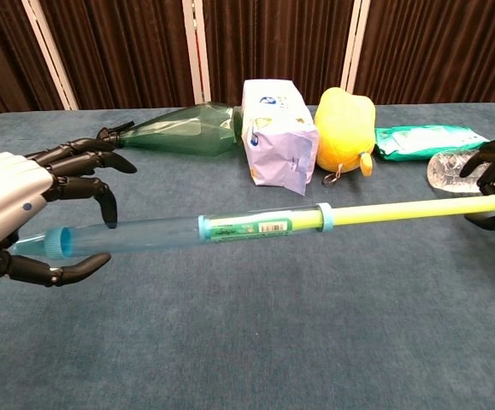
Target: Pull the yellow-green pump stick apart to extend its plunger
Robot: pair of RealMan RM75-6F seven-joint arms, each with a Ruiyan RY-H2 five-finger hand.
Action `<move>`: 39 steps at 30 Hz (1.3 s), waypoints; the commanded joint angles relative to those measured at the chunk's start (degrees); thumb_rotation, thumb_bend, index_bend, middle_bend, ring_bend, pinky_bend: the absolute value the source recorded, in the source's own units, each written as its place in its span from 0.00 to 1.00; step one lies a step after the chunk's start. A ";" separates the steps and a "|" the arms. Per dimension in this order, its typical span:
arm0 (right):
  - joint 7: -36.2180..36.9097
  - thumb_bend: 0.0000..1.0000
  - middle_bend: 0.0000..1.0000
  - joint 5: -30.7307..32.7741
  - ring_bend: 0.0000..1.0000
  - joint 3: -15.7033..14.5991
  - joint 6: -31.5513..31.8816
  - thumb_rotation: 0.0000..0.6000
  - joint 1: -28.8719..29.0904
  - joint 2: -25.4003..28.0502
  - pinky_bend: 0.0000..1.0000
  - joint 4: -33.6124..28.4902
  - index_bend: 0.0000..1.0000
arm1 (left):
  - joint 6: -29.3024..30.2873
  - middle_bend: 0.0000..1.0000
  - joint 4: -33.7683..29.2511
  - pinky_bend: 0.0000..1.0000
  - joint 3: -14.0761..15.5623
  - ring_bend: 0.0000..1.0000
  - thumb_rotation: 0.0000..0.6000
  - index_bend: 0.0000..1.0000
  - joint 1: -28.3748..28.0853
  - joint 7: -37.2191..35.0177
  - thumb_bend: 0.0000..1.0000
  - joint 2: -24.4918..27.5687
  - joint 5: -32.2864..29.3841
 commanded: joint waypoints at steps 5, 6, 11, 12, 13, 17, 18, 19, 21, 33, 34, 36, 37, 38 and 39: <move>-0.27 0.36 0.25 1.68 0.08 0.66 -1.09 1.00 0.44 0.58 0.10 2.81 0.90 | 2.36 0.16 -0.11 0.22 0.43 0.07 1.00 0.72 1.40 -1.91 0.54 2.77 0.62; -0.21 0.36 0.25 1.81 0.08 0.73 -1.20 1.00 0.50 0.66 0.10 3.12 0.90 | 2.70 0.16 -0.20 0.22 0.39 0.07 1.00 0.72 1.59 -2.25 0.54 3.09 0.63; 0.42 0.36 0.25 2.18 0.08 0.93 -1.60 1.00 0.67 0.99 0.10 4.36 0.90 | 3.66 0.17 -0.45 0.22 0.32 0.09 1.00 0.72 2.17 -2.86 0.54 4.01 1.00; 0.52 0.36 0.26 2.25 0.08 0.95 -1.68 1.00 0.71 1.02 0.10 4.58 0.90 | 3.73 0.17 -0.53 0.22 0.32 0.09 1.00 0.72 2.23 -2.82 0.54 4.06 1.14; 0.60 0.36 0.25 2.36 0.08 1.00 -1.86 1.00 0.81 1.04 0.10 4.96 0.90 | 3.83 0.17 -0.66 0.22 0.38 0.09 1.00 0.72 2.32 -2.77 0.54 4.13 1.34; 1.08 0.36 0.25 2.69 0.08 1.02 -2.44 1.00 0.98 1.02 0.10 6.29 0.90 | 4.28 0.17 -1.26 0.22 0.61 0.09 1.00 0.72 2.65 -3.03 0.54 4.51 1.99; 1.19 0.36 0.25 2.58 0.08 0.98 -2.31 1.00 0.96 1.07 0.10 6.38 0.90 | 4.31 0.17 -1.41 0.22 0.58 0.09 1.00 0.72 2.66 -2.97 0.54 4.60 2.13; 1.19 0.36 0.25 2.45 0.08 0.91 -2.17 1.00 0.93 1.09 0.10 6.59 0.90 | 4.43 0.17 -1.56 0.22 0.52 0.09 1.00 0.72 2.66 -2.84 0.54 4.71 2.32; 1.09 0.36 0.25 2.50 0.08 0.94 -2.29 1.00 1.09 0.96 0.10 7.19 0.90 | 4.71 0.17 -1.89 0.22 0.52 0.09 1.00 0.72 2.79 -2.77 0.54 4.98 2.64; 1.60 0.37 0.26 3.87 0.08 1.47 -4.15 1.00 2.13 -0.74 0.10 11.46 0.90 | 5.96 0.17 -1.87 0.22 0.83 0.09 1.00 0.72 4.03 -4.44 0.54 6.82 3.11; 1.71 0.37 0.26 3.91 0.08 1.51 -4.25 1.00 2.23 -0.94 0.10 11.75 0.90 | 5.92 0.17 -1.72 0.22 0.86 0.09 1.00 0.72 4.08 -4.71 0.54 6.92 3.14; 1.80 0.37 0.26 3.81 0.08 1.50 -4.20 1.00 2.33 -1.21 0.10 12.14 0.90 | 5.80 0.17 -1.53 0.22 0.73 0.09 1.00 0.72 4.07 -5.06 0.53 6.99 3.09; 1.77 0.37 0.26 3.80 0.08 1.50 -4.21 1.00 2.40 -1.36 0.10 12.43 0.90 | 5.79 0.17 -1.46 0.22 0.63 0.09 1.00 0.72 4.05 -5.21 0.54 6.99 3.08; 1.79 0.37 0.26 3.85 0.08 1.54 -4.27 1.00 2.47 -1.51 0.10 12.66 0.90 | 5.84 0.17 -1.39 0.22 0.54 0.09 1.00 0.72 4.05 -5.37 0.54 6.98 3.10; 1.84 0.37 0.26 3.96 0.08 1.59 -4.39 1.00 2.52 -1.64 0.10 12.87 0.90 | 5.91 0.17 -1.28 0.22 0.46 0.09 1.00 0.72 4.06 -5.53 0.53 6.95 3.15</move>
